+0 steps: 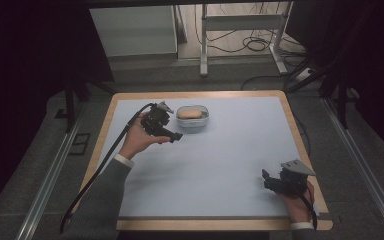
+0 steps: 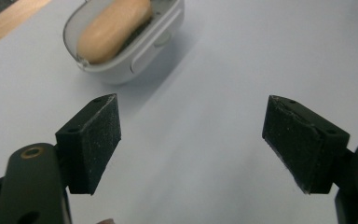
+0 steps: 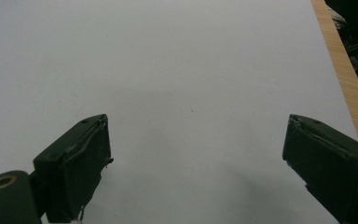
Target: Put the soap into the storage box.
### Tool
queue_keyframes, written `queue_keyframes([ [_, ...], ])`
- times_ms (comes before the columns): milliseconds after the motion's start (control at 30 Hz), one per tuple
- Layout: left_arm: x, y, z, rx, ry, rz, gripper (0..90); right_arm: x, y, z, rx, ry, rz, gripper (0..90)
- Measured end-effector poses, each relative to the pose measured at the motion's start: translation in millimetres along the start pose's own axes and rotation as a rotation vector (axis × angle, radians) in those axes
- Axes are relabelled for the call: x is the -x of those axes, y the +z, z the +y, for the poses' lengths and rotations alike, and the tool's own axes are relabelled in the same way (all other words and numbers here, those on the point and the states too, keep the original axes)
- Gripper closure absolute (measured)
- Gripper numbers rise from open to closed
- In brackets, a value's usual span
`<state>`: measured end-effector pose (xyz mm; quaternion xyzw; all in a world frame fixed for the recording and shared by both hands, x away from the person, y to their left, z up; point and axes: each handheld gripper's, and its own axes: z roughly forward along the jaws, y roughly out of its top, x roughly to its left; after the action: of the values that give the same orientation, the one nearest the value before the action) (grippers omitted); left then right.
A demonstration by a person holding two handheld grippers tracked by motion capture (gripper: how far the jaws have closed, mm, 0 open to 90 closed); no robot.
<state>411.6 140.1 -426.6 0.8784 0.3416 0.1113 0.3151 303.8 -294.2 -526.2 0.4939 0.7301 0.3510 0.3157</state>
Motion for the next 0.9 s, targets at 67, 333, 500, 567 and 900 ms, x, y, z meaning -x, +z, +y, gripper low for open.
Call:
queue_keyframes([
  [67,2.6,-3.3,-7.2,0.008,-0.002,-0.007,19.7,0.1,0.0,0.0,0.0,0.001,0.0,7.5],
  [333,11.9,-8.7,-48.1,0.055,-0.043,-0.023,20.3,-0.3,0.2,0.1,-0.003,-0.001,-0.001,7.5],
  [500,13.8,-9.0,-71.7,0.05,-0.065,-0.012,20.2,-0.1,0.3,0.1,-0.003,0.0,-0.002,7.5],
  [567,13.5,-10.4,-80.7,0.059,-0.081,-0.018,20.0,-0.3,0.3,0.1,-0.003,-0.001,-0.003,7.5],
  [900,19.0,-10.0,-126.6,0.05,-0.141,0.005,19.5,-0.8,0.4,0.1,-0.005,-0.004,-0.009,7.5],
])
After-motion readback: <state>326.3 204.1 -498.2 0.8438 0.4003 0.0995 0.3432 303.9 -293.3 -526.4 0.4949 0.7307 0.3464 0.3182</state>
